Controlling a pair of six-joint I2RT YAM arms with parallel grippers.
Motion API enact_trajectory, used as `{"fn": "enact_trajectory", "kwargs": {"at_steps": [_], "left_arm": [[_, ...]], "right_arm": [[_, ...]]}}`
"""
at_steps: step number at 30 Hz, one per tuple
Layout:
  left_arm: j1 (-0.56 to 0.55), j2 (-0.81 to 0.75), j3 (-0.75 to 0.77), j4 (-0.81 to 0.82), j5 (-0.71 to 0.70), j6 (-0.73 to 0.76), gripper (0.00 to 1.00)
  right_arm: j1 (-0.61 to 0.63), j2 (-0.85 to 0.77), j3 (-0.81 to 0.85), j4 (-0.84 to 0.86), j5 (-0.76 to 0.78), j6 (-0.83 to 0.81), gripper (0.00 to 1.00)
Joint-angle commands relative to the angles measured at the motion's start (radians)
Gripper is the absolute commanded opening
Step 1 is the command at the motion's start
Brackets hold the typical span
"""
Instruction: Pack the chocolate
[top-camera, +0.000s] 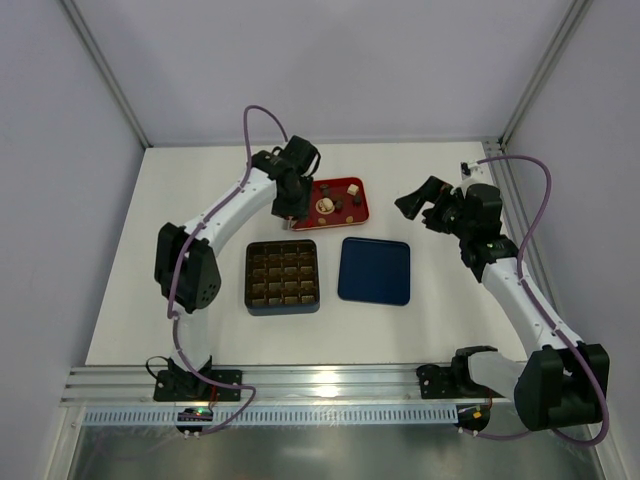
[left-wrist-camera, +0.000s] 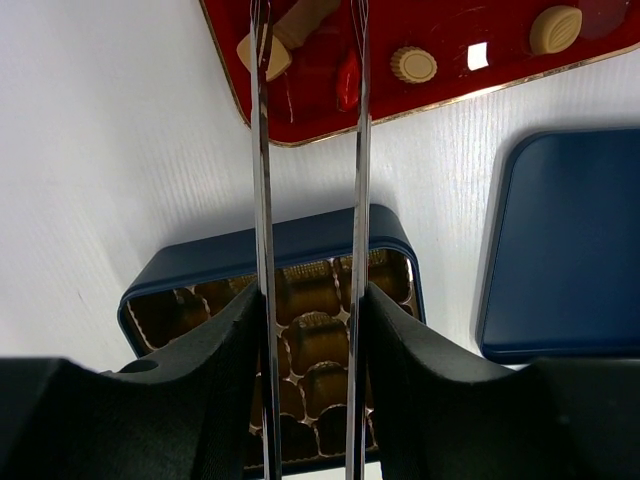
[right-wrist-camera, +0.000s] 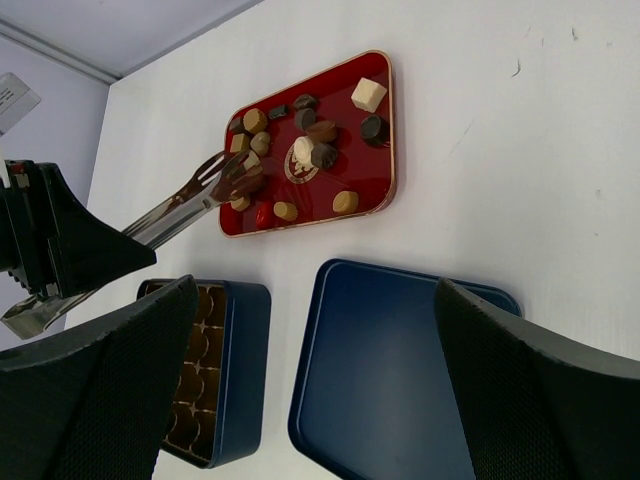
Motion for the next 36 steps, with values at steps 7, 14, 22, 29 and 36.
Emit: {"fn": "enact_trajectory", "kwargs": {"at_steps": [7,14,22,29,36], "left_arm": [[-0.012,0.008,-0.003,-0.005,0.018,0.015,0.42],[-0.015,0.02,0.003,-0.005,0.029,0.016,0.42],[-0.017,0.026,0.011,-0.028,0.024,0.033,0.44],[-0.019,0.032,0.023,-0.053,0.03,0.052,0.41],[-0.019,0.051,0.046,-0.059,0.036,0.053,0.37]], "right_arm": [[0.007,0.008,0.003,0.021,-0.004,0.013,1.0],[0.007,0.014,0.004,0.02,-0.006,0.016,1.0],[0.008,0.018,0.003,0.02,-0.007,0.016,1.0],[0.008,0.023,0.001,0.021,-0.007,0.021,1.0],[0.008,0.029,0.0,0.026,-0.01,0.025,1.0]]}}
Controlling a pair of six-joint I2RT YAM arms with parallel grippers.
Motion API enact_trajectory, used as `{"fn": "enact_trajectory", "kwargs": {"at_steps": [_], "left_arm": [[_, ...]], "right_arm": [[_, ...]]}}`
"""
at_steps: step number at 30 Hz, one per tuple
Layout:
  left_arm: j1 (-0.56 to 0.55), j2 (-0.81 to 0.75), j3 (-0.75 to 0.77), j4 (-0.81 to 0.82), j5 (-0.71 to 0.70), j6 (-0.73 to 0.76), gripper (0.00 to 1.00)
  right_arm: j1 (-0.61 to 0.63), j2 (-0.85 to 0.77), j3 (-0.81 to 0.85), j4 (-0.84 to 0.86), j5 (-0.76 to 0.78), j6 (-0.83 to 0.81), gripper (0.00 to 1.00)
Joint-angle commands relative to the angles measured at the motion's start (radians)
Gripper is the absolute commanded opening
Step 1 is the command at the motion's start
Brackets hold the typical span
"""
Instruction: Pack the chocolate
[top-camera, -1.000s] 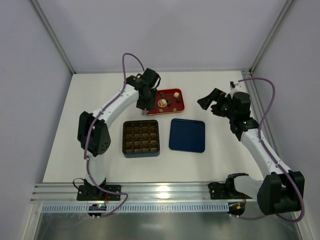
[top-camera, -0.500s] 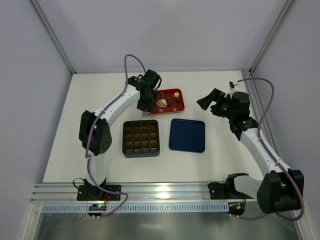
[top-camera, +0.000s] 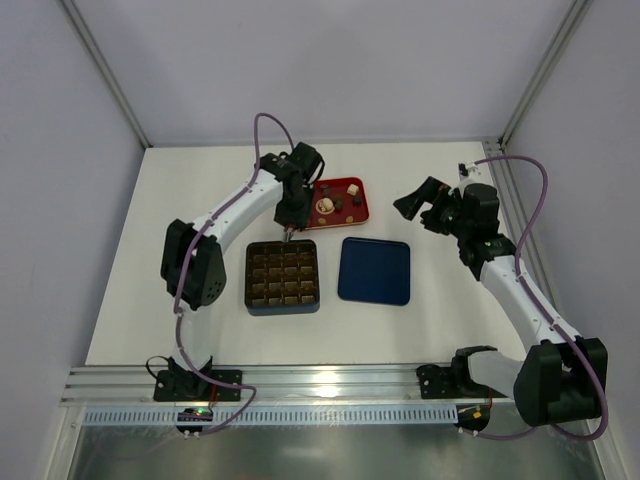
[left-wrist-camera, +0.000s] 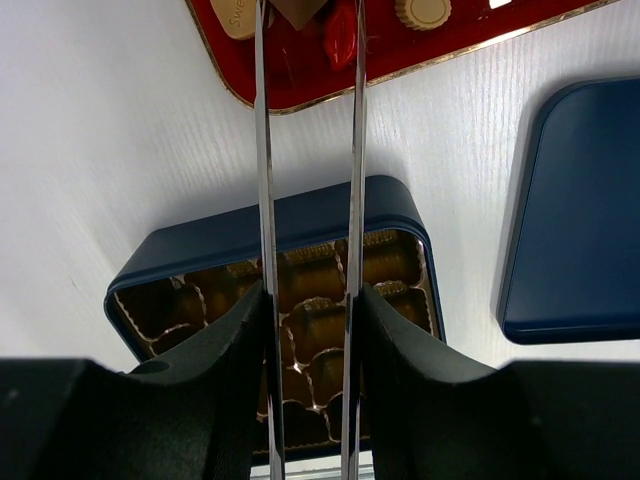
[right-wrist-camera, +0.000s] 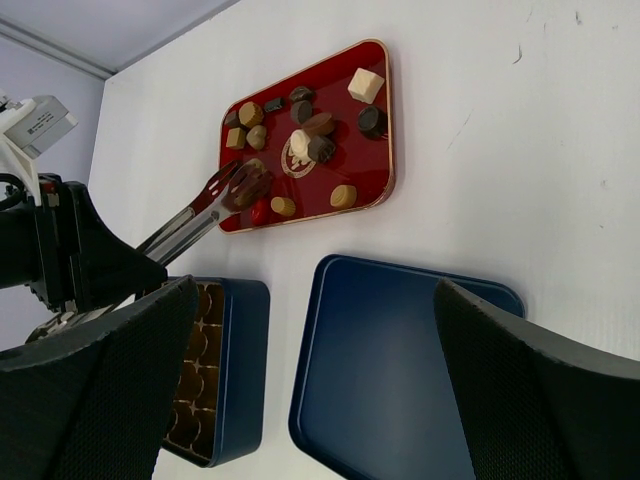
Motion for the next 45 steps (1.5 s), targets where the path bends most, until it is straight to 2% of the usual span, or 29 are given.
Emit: {"fn": "enact_trajectory", "kwargs": {"at_steps": [1,14,15,16,20,21,25,45], "left_arm": [[-0.005,0.021,0.053,-0.01,0.013,0.018,0.36],[-0.005,0.067,0.15,-0.015,0.025,0.001,0.33],[-0.005,0.065,0.15,-0.013,0.025,0.001,0.33],[-0.005,0.064,0.151,-0.013,0.025,0.003,0.38],[-0.005,0.071,0.159,-0.024,0.028,0.004,0.42],[-0.005,0.071,0.159,-0.025,0.028,0.007,0.45],[-0.005,0.078,0.162,-0.03,0.02,0.015,0.46],[-0.005,0.134,0.239,-0.13,0.022,0.156,0.42]], "right_arm": [[0.005,0.007,-0.001,0.026,-0.009,0.014,1.0],[0.005,0.007,-0.003,0.023,-0.008,0.011,1.0],[0.006,0.007,-0.004,0.023,-0.006,0.011,1.0],[0.003,0.007,-0.004,0.023,-0.008,0.011,1.0],[0.005,0.012,-0.001,0.024,-0.006,0.013,1.0],[0.005,0.01,-0.001,0.024,-0.008,0.013,1.0],[0.003,0.015,0.004,0.024,-0.009,0.013,1.0],[0.005,0.018,0.016,0.02,-0.013,0.019,1.0]]}}
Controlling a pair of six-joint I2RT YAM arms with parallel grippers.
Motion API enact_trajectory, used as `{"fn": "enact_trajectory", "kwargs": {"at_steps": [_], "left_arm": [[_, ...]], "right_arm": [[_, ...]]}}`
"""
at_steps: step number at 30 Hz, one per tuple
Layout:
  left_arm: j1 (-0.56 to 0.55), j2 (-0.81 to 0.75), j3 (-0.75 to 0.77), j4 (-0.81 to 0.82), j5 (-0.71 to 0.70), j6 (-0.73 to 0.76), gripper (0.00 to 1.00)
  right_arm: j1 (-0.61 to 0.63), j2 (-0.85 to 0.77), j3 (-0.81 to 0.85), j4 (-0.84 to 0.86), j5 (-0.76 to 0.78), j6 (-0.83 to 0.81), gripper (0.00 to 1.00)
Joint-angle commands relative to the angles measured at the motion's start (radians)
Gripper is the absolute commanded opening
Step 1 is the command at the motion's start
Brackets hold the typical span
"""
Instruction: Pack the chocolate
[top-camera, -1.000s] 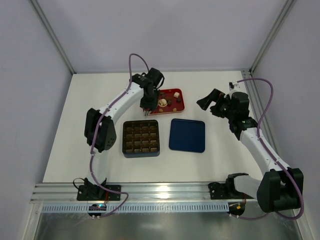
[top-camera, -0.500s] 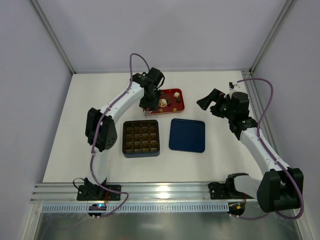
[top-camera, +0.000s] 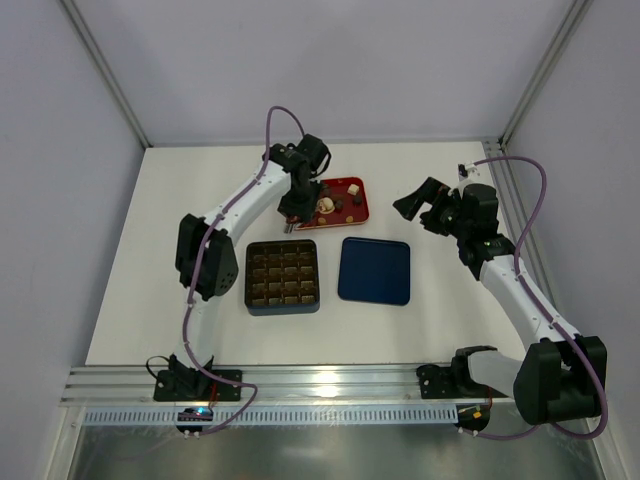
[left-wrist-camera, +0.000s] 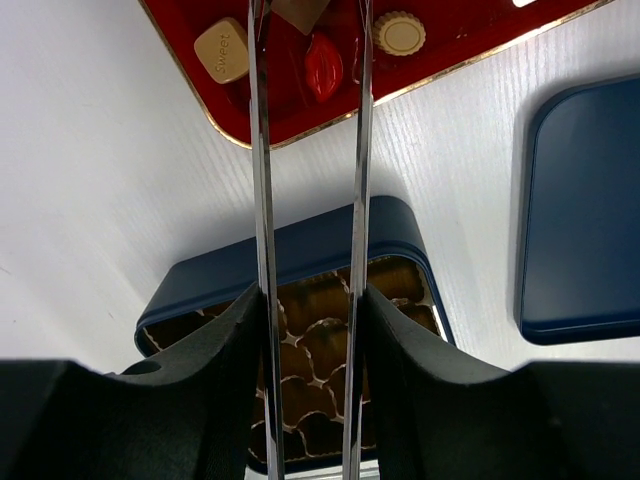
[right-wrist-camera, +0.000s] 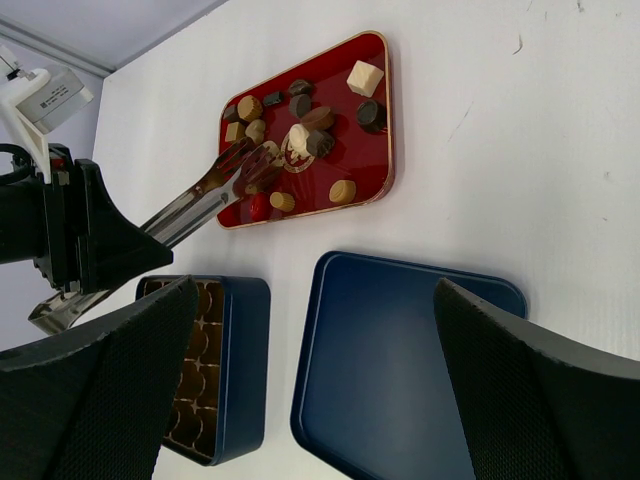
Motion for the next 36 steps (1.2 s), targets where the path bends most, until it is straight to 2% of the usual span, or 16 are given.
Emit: {"fn": "enact_trajectory", "kwargs": {"at_steps": [1,17,28,36], "left_arm": [[-0.005,0.007,0.045,-0.042,0.011,0.045,0.41],[-0.005,0.0,0.028,-0.034,0.084,0.01,0.35],[-0.005,-0.026,0.021,-0.005,0.037,-0.018,0.22],[-0.003,-0.056,0.06,-0.009,0.008,-0.032,0.19]], "right_arm": [[0.005,0.009,0.019,0.02,-0.01,0.01,1.0],[0.003,0.012,0.009,0.029,-0.021,0.021,0.99],[0.005,0.009,0.005,0.032,-0.024,0.024,1.0],[0.003,0.009,0.003,0.033,-0.026,0.021,0.99]]}}
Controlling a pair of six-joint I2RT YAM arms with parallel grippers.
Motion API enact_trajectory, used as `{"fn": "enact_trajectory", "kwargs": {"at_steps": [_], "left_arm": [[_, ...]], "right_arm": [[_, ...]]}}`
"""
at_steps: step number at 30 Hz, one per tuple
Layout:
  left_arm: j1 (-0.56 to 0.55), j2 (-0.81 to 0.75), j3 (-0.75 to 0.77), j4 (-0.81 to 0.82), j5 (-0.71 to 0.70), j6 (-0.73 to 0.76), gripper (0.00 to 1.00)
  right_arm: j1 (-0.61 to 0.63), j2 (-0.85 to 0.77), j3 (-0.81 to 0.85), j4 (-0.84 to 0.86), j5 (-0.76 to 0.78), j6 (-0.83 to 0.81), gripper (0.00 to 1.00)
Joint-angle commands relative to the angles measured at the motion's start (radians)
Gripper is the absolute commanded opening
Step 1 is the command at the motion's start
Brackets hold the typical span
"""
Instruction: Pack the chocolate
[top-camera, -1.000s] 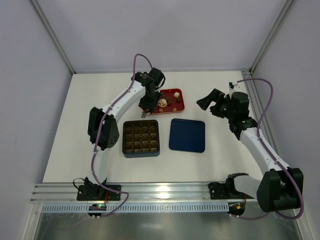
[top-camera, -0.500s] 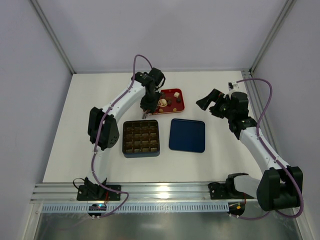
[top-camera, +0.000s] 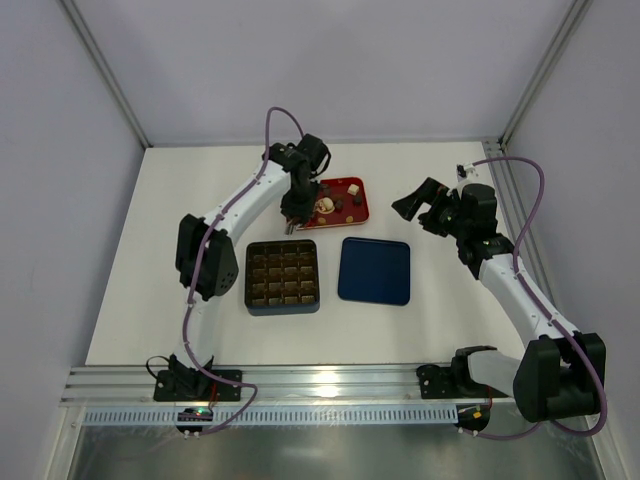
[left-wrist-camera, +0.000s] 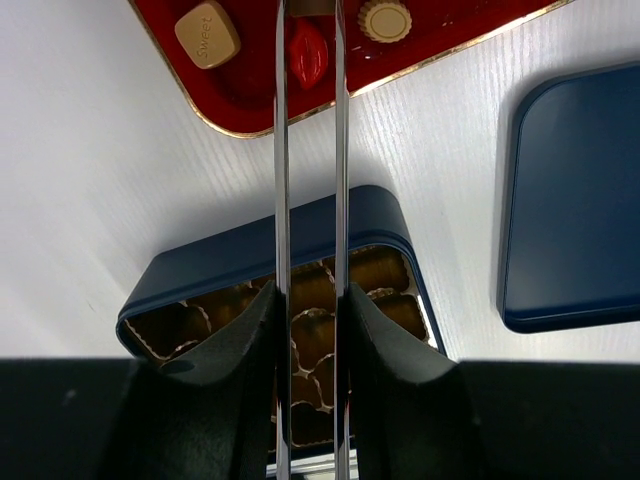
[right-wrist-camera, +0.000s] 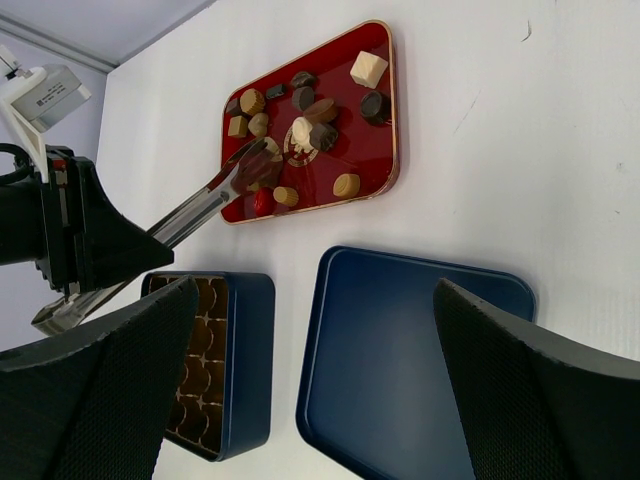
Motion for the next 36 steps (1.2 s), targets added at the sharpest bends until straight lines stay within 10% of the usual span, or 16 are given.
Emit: {"fn": "enact_trajectory", "kwargs": {"at_steps": [1,36], "left_arm": [[-0.003,-0.062,0.063,0.012,-0.022,-0.015,0.18],[0.006,-0.386,-0.101,-0.019,-0.031,-0.123,0.17]], "right_arm": [[0.005,-0.004,0.005,0.033,-0.011,0.005,0.99],[0.034,0.028,0.02,0.033,-0.024,-0.006,0.96]]}}
